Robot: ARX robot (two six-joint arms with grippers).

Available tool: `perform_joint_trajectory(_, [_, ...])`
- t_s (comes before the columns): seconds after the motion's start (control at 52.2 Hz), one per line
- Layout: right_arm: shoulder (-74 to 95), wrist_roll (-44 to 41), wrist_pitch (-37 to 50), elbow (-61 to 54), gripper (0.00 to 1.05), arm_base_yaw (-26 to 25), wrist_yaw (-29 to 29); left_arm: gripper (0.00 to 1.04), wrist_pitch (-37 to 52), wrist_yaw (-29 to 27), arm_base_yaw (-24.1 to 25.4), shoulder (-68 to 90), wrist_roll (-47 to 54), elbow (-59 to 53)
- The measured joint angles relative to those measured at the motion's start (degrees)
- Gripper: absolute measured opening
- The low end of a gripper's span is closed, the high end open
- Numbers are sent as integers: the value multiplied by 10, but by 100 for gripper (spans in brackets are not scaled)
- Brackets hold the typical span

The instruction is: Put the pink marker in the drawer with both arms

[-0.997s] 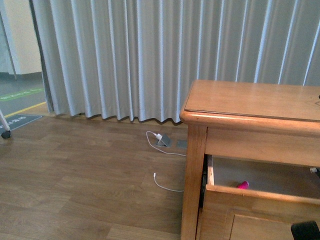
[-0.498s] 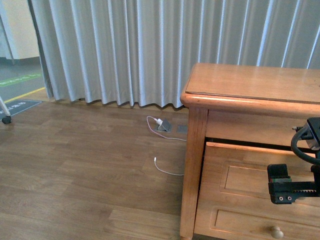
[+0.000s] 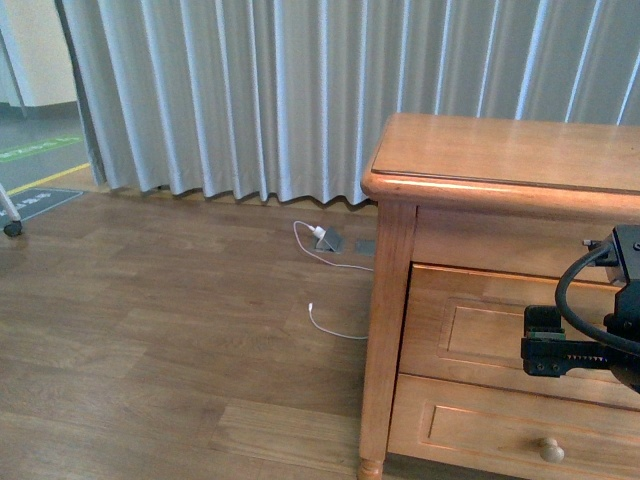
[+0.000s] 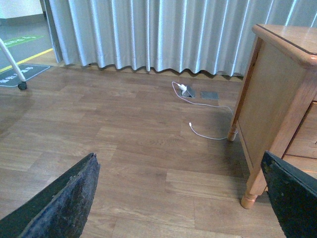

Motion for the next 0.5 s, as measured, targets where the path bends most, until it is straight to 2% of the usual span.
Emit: perform_joint_trajectory(0.498, [1, -1, 7, 3, 96, -9, -14, 99, 0, 0, 0, 0, 0, 0])
